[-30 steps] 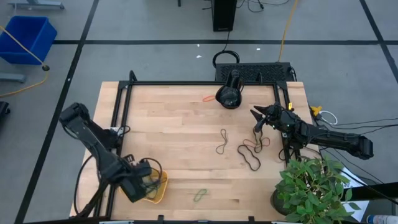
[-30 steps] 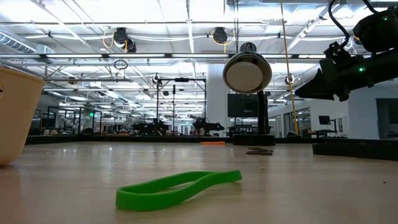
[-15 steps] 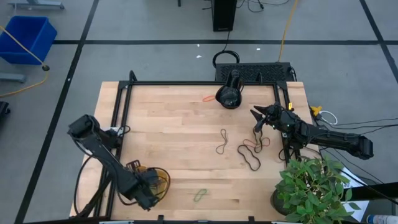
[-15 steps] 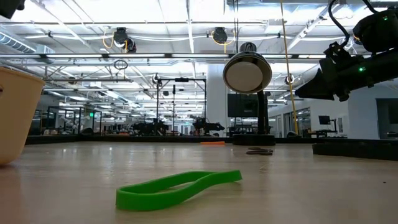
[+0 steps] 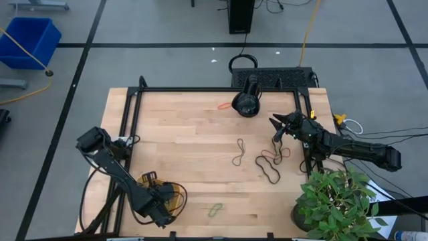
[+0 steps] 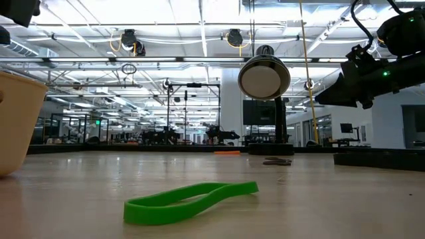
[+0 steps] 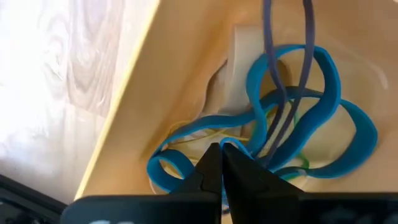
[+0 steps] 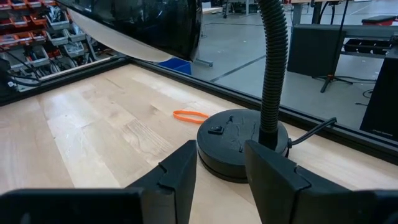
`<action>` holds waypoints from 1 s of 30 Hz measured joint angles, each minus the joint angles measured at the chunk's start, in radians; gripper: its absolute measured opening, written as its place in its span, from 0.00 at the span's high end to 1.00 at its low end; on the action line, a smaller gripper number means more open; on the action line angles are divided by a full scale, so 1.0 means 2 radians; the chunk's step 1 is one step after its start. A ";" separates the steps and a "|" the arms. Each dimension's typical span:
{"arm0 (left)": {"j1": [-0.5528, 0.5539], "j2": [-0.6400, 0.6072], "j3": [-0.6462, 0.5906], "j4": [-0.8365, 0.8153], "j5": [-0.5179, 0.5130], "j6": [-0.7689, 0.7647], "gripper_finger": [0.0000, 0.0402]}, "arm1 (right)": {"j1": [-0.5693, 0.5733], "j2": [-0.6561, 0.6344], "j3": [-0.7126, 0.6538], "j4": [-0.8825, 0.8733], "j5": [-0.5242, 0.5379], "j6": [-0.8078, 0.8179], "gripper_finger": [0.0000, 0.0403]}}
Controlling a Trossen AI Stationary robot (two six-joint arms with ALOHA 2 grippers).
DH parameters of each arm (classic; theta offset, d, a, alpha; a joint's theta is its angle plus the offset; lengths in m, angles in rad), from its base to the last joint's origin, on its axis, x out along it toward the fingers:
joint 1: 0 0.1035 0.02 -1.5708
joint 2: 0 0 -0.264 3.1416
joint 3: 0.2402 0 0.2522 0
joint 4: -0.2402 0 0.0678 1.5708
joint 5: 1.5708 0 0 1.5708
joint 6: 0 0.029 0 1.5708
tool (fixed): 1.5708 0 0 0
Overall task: Pick and place rubber bands into bin
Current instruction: Put the blue rubberband into the yellow bin
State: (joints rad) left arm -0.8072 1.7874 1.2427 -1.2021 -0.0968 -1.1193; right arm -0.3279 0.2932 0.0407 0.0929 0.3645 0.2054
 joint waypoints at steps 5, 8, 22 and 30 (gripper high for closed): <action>0.005 0.000 0.000 0.000 -0.001 0.000 0.96 | 0.000 0.000 0.000 0.000 0.000 0.000 0.68; 0.009 0.000 0.000 0.000 -0.001 0.000 0.91 | 0.000 0.000 0.000 0.000 0.000 0.000 0.68; 0.014 0.000 0.000 -0.004 0.018 -0.008 0.50 | 0.000 0.000 0.000 0.000 0.000 -0.002 0.68; 0.021 -0.001 0.000 -0.004 0.070 -0.021 0.38 | 0.000 0.000 0.000 0.000 0.000 -0.004 0.68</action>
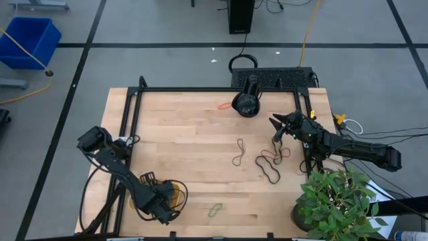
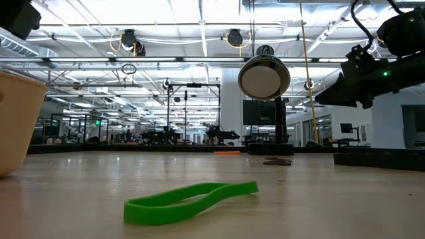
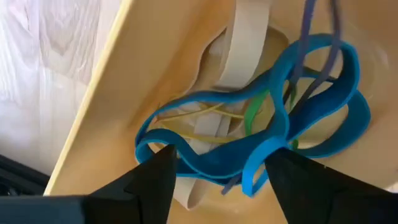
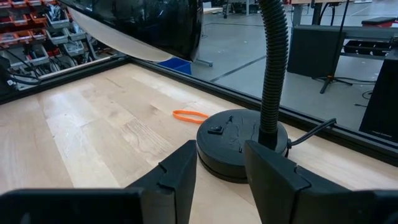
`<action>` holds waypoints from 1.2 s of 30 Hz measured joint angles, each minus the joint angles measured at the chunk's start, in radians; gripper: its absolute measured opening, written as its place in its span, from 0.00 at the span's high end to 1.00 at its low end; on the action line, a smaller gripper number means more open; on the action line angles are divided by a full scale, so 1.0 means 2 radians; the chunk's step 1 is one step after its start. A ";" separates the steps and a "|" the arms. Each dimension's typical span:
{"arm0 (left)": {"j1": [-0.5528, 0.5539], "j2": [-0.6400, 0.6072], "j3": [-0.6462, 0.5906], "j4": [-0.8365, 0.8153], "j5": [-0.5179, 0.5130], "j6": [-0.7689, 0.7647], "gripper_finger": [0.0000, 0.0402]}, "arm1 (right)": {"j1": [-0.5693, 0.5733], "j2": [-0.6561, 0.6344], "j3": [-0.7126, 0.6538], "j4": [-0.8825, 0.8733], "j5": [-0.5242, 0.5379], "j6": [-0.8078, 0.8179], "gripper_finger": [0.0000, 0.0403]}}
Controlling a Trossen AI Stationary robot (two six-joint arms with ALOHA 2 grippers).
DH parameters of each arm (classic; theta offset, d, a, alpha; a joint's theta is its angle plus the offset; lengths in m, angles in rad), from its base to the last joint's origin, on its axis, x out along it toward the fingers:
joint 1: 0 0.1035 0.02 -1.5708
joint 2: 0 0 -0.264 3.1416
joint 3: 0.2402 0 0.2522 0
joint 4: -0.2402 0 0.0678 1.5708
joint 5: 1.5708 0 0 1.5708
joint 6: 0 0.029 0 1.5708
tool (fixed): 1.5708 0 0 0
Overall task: Pick and place rubber bands into bin
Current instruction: Put the blue rubberband into the yellow bin, then put the green rubberband into the yellow bin
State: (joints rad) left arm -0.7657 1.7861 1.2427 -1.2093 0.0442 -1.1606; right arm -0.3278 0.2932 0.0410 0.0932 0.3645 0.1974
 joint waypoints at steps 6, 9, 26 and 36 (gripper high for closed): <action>0.022 -0.019 0.000 0.000 0.019 -0.001 0.35 | 0.000 0.000 0.000 0.000 0.000 0.000 0.68; 0.036 -0.041 0.001 0.004 0.015 -0.004 0.35 | 0.000 0.000 0.000 0.000 0.000 -0.006 0.68; 0.098 -0.080 0.034 0.374 -0.145 0.306 0.41 | 0.000 0.000 0.000 0.000 0.000 -0.030 0.68; 0.114 0.002 0.033 0.460 -0.134 0.433 0.53 | 0.000 0.000 0.000 -0.003 -0.001 -0.030 0.68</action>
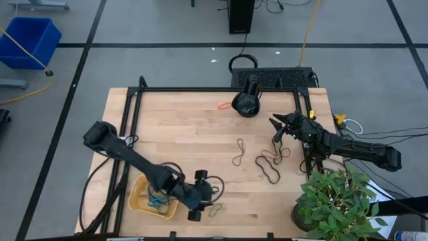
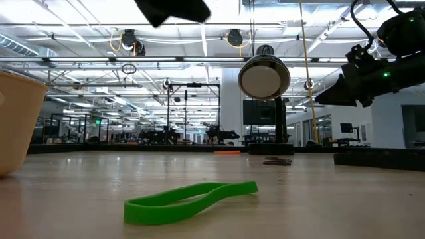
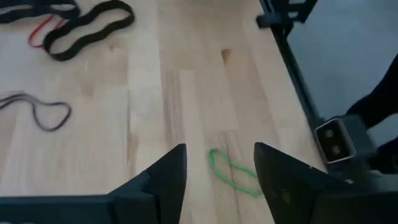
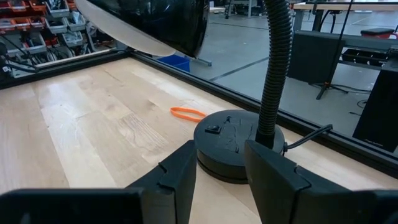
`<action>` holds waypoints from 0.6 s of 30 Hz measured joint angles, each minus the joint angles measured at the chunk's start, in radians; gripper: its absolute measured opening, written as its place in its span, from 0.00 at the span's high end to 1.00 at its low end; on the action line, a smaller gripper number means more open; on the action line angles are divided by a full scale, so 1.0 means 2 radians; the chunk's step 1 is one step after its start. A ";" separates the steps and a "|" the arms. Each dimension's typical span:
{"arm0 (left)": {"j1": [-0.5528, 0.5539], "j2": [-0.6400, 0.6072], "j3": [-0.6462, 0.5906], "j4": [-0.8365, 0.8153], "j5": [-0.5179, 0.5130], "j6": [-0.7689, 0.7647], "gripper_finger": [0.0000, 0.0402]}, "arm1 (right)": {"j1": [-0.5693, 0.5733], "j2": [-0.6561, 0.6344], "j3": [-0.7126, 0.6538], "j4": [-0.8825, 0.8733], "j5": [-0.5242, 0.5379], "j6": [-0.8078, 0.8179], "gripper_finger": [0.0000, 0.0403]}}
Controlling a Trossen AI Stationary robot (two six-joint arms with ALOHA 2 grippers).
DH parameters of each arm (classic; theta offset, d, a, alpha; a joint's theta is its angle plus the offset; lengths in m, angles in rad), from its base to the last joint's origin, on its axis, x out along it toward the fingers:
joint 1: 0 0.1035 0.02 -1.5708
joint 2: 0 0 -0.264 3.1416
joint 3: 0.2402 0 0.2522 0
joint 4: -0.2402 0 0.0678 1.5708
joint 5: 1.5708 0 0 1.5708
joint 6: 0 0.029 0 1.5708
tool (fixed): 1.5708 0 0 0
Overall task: Pick and place rubber bands into bin
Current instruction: Put the green rubberband into the yellow bin
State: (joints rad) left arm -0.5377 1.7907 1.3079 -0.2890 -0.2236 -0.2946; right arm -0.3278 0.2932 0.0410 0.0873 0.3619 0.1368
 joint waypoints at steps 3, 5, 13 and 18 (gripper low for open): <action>0.000 0.024 0.000 0.022 0.009 0.022 0.57 | 0.000 0.000 0.000 0.000 0.000 0.000 0.68; 0.000 0.042 0.013 0.026 0.019 0.027 0.59 | 0.000 0.000 0.000 0.000 0.000 0.000 0.68; 0.002 0.121 0.139 -0.118 0.025 0.027 0.69 | 0.000 0.000 0.000 0.000 0.000 0.000 0.68; 0.002 0.146 0.174 -0.140 0.054 0.000 0.74 | 0.000 0.000 0.000 0.000 0.000 0.000 0.68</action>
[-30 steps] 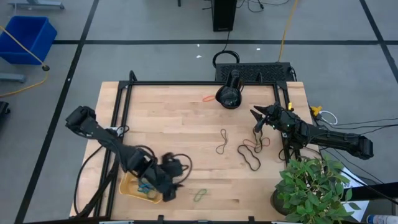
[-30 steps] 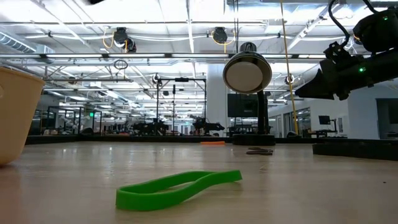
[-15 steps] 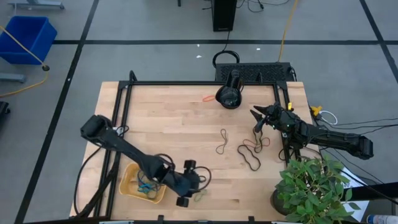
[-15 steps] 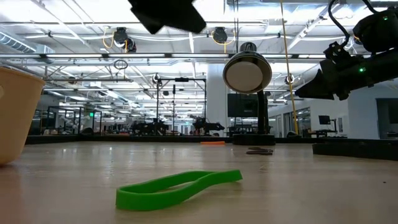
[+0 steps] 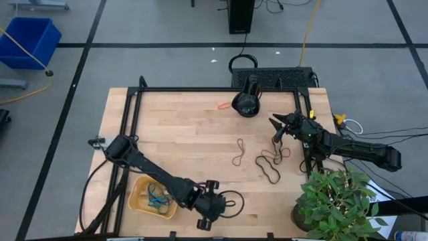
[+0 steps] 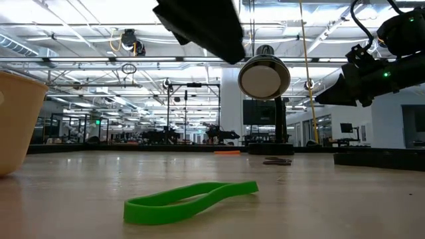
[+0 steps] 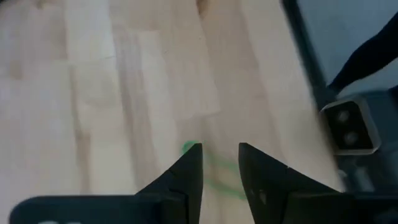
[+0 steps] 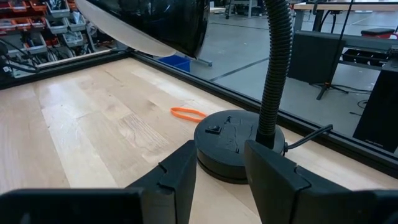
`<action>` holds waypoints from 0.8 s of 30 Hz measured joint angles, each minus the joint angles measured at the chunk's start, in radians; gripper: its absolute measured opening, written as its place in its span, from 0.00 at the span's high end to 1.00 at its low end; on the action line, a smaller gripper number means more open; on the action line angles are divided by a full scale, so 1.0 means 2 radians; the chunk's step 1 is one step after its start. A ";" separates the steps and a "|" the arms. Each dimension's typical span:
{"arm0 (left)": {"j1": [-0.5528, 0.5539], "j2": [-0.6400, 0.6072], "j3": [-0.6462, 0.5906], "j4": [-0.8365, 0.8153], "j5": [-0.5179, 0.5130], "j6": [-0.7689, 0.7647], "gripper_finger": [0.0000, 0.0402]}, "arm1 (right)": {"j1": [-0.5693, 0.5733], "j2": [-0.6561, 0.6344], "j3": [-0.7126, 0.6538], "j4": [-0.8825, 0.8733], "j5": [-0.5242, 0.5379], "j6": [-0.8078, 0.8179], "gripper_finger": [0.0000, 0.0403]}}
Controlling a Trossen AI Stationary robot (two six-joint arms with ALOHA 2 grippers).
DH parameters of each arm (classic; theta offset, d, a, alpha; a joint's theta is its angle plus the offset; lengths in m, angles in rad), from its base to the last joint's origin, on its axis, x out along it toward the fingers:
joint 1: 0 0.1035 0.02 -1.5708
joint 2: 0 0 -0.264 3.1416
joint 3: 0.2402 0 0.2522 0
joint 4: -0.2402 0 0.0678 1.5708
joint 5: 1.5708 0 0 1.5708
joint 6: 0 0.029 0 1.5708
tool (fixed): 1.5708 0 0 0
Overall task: Pick and place rubber bands into bin
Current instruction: Put the green rubberband into the yellow bin
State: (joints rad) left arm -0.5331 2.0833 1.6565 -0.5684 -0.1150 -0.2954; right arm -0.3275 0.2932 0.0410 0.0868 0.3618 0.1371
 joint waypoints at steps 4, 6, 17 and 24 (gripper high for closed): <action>0.000 0.004 0.000 -0.003 0.009 -0.029 0.76 | 0.000 0.000 0.000 0.000 0.000 0.000 0.68; 0.001 0.004 -0.001 -0.002 0.009 -0.039 0.77 | 0.000 0.000 0.000 0.000 0.000 0.000 0.68; 0.012 0.004 -0.001 0.001 0.011 -0.045 0.77 | 0.000 0.000 0.000 0.000 0.000 0.000 0.68; 0.016 0.003 -0.001 -0.001 0.020 -0.040 0.77 | 0.000 0.000 0.000 0.000 0.000 0.000 0.68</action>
State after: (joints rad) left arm -0.5003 2.0899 1.6539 -0.5707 -0.0755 -0.3756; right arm -0.3279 0.2932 0.0410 0.0860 0.3614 0.1371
